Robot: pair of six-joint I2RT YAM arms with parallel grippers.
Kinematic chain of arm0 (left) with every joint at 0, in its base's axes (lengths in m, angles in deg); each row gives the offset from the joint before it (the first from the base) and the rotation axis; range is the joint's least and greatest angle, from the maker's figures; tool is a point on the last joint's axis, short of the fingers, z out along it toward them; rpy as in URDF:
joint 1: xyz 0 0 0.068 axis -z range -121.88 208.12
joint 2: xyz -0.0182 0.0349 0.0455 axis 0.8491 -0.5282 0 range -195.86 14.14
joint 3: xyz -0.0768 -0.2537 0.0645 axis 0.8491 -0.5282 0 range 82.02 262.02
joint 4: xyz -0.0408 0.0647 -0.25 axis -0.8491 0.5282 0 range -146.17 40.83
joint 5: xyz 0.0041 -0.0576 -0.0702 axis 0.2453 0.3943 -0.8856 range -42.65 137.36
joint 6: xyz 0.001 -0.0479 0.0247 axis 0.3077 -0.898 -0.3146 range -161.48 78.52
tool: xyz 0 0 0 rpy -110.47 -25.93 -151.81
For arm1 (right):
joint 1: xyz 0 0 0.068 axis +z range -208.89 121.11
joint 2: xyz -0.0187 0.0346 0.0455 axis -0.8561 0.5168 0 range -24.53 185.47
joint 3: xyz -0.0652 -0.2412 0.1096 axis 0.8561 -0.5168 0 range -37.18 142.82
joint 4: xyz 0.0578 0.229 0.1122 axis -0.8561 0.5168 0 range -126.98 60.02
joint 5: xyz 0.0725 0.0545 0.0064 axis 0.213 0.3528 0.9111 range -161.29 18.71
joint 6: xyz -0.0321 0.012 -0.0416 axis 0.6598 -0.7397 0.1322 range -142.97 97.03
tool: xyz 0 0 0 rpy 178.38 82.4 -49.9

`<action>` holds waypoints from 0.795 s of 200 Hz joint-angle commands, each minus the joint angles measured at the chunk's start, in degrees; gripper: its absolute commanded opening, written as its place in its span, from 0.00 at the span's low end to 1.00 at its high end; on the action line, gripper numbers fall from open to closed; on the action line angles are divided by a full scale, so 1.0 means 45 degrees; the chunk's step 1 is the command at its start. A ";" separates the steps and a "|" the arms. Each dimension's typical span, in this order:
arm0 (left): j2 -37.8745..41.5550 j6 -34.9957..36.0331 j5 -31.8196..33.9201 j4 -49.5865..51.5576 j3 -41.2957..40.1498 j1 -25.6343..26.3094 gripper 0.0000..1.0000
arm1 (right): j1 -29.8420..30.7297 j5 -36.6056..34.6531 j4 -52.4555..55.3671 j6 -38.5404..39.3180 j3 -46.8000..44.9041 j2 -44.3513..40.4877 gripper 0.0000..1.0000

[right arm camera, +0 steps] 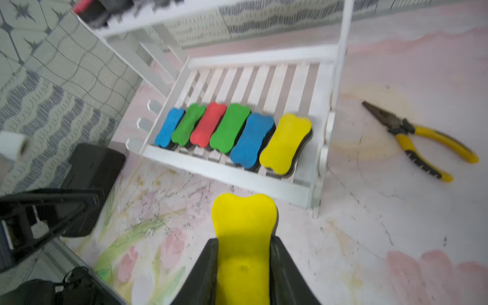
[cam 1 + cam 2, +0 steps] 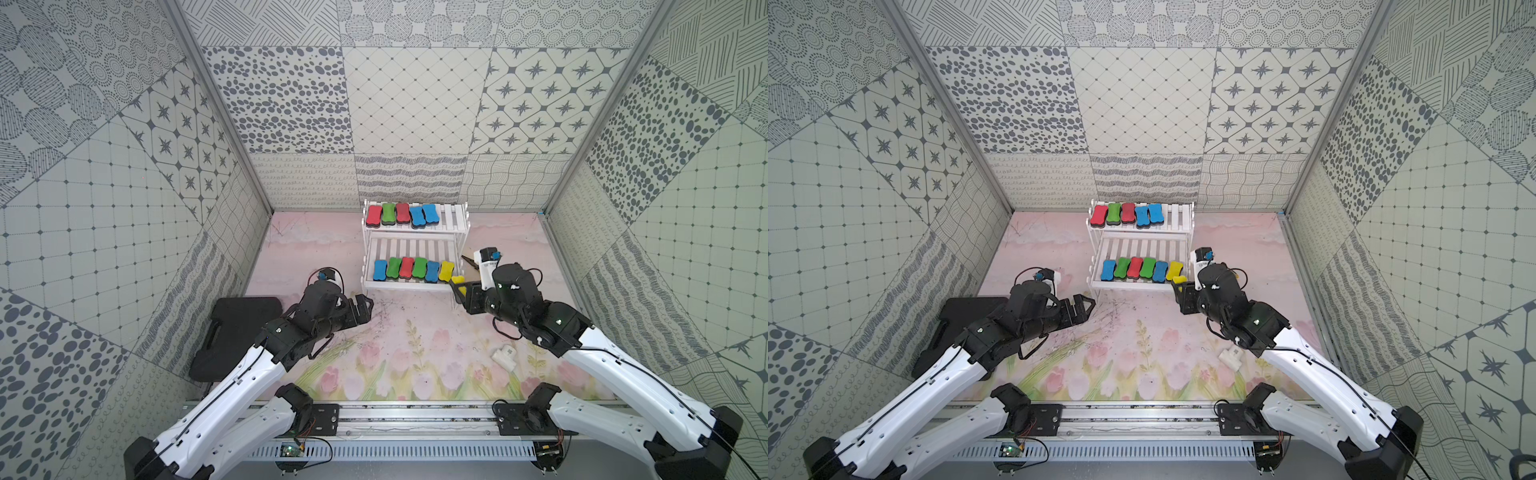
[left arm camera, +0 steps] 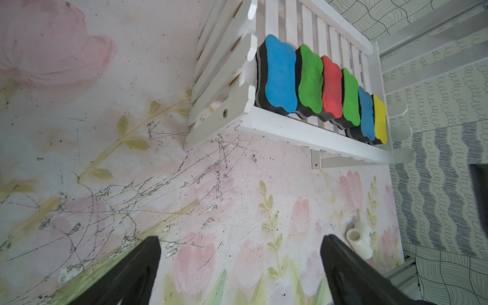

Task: Remove the whiteboard erasers from the shelf
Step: Pick up the whiteboard eraser from the shelf, then place the whiteboard eraser at the center of the board.

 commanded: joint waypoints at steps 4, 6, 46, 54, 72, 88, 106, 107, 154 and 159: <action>0.0106 0.0062 -0.0030 -0.0089 -0.0051 -0.0065 1.00 | 0.1055 -0.1102 -0.1866 -0.1535 -0.1793 -0.0264 0.33; 0.0093 0.0062 -0.0040 -0.0102 -0.0046 -0.0065 1.00 | 0.1154 -0.1175 -0.2025 -0.1606 -0.2012 -0.0252 0.33; -0.0143 0.0168 -0.0091 -0.0253 -0.0028 -0.0068 0.99 | 0.2038 -0.2310 -0.6043 -0.2956 -0.4999 0.1376 0.34; -0.0141 0.0247 -0.0055 -0.0240 -0.0011 -0.0063 0.99 | 0.2066 -0.2454 -0.6782 -0.3009 -0.5298 0.1862 0.34; -0.0094 0.0258 0.0015 -0.0179 -0.0044 -0.0064 1.00 | 0.2071 -0.3006 -0.7638 -0.2940 -0.5487 0.2885 0.34; -0.0030 0.0288 0.0000 -0.0163 -0.0065 -0.0058 0.99 | 0.2030 -0.3370 -0.7955 -0.2815 -0.5537 0.3504 0.34; -0.0009 0.0329 0.0012 -0.0168 -0.0103 -0.0060 1.00 | 0.2009 -0.3516 -0.8089 -0.2694 -0.5532 0.3912 0.35; -0.0009 0.0320 0.0024 -0.0167 -0.0103 -0.0063 1.00 | 0.2008 -0.3516 -0.8114 -0.2703 -0.5543 0.3915 0.35; -0.0088 0.0374 -0.0014 -0.0155 -0.0160 -0.0065 1.00 | 0.1859 -0.3631 -0.8405 -0.2757 -0.5582 0.4731 0.36; -0.0088 0.0376 -0.0042 -0.0180 -0.0194 -0.0065 1.00 | 0.1852 -0.3679 -0.8427 -0.2777 -0.5570 0.4815 0.37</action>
